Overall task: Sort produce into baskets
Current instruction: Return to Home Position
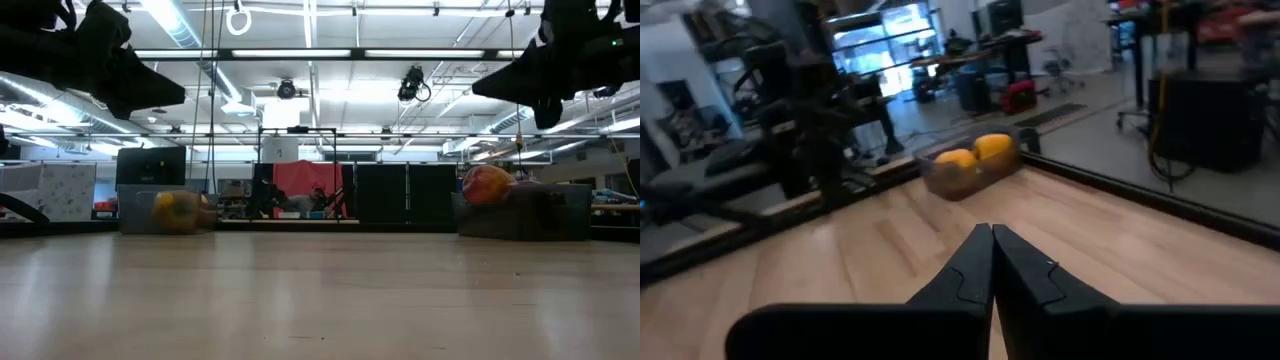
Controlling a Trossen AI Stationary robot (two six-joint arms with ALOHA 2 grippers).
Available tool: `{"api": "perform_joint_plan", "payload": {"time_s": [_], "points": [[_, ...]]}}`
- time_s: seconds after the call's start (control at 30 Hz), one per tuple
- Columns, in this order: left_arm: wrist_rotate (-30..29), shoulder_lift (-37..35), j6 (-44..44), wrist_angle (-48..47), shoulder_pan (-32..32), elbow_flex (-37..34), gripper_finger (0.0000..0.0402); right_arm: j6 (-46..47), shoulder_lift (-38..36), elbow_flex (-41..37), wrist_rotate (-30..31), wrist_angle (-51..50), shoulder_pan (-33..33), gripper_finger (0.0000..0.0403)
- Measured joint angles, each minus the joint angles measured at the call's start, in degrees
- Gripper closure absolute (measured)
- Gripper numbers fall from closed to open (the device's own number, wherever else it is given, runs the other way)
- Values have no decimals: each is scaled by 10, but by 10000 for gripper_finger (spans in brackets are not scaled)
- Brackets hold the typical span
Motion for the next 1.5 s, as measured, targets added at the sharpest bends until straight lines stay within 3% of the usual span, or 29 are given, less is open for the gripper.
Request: {"api": "perform_joint_plan", "payload": {"time_s": [0.17,0.3,0.6,0.97,1.17,1.37,1.5], "points": [[0,2,7,31,-1,0,271,-77,-7,-2,-64,18,3,388],[-1,-8,30,74,-1,1,271,-105,-39,-2,-115,21,3,391],[39,-7,28,70,-1,0,271,-137,-118,-2,-239,21,-11,385],[35,-7,80,80,9,1,271,-137,-175,-2,-229,-57,-51,387],[60,-15,68,40,15,-1,271,-119,-225,-2,-266,-117,-64,387],[47,-57,59,43,16,-14,271,-120,-281,-2,-283,-165,-64,387],[47,-103,55,-4,16,-15,271,-114,-317,-2,-283,-214,-64,387]]}}
